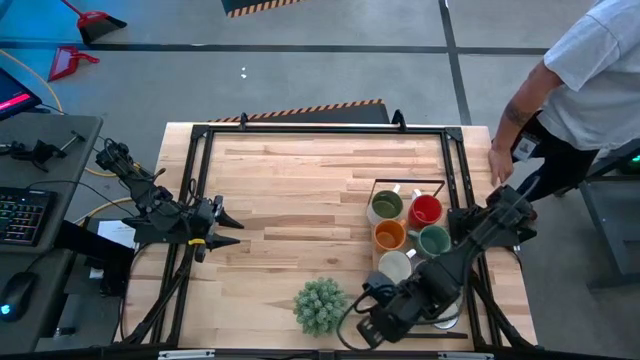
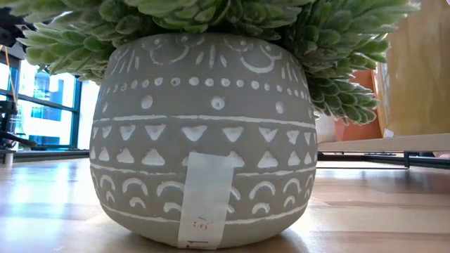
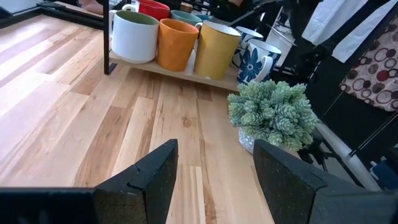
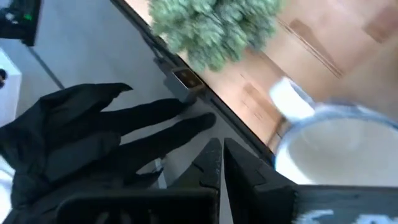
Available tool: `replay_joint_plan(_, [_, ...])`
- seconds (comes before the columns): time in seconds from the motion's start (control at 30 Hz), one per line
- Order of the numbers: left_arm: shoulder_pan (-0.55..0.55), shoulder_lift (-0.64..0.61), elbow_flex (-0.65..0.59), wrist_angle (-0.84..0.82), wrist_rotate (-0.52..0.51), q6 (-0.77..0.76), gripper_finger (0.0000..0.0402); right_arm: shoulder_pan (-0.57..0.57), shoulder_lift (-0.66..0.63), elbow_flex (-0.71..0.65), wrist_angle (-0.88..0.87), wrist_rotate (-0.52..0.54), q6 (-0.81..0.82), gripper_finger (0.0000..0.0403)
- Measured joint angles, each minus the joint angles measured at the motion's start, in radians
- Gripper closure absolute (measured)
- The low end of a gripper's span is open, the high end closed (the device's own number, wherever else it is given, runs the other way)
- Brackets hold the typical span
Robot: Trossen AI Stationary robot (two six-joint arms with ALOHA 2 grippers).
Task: Place coffee mugs
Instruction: Adjust the mugs on the shelf
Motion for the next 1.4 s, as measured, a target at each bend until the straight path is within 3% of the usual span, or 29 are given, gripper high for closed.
replay_joint_plan(0.6, [0.0,0.0,0.0,0.0,-0.023,0.0,0.0204,0.023,0.105,0.118,-0.167,-0.043,0.049,0.0403])
replay_joint_plan(1.17, [0.0,0.0,0.0,0.001,-0.024,-0.017,0.0204,0.022,0.128,0.117,-0.18,-0.138,0.046,0.0403])
replay_joint_plan(1.4, [0.0,0.0,0.0,0.001,-0.024,-0.017,0.0204,0.02,0.128,0.117,-0.162,-0.124,0.057,0.0403])
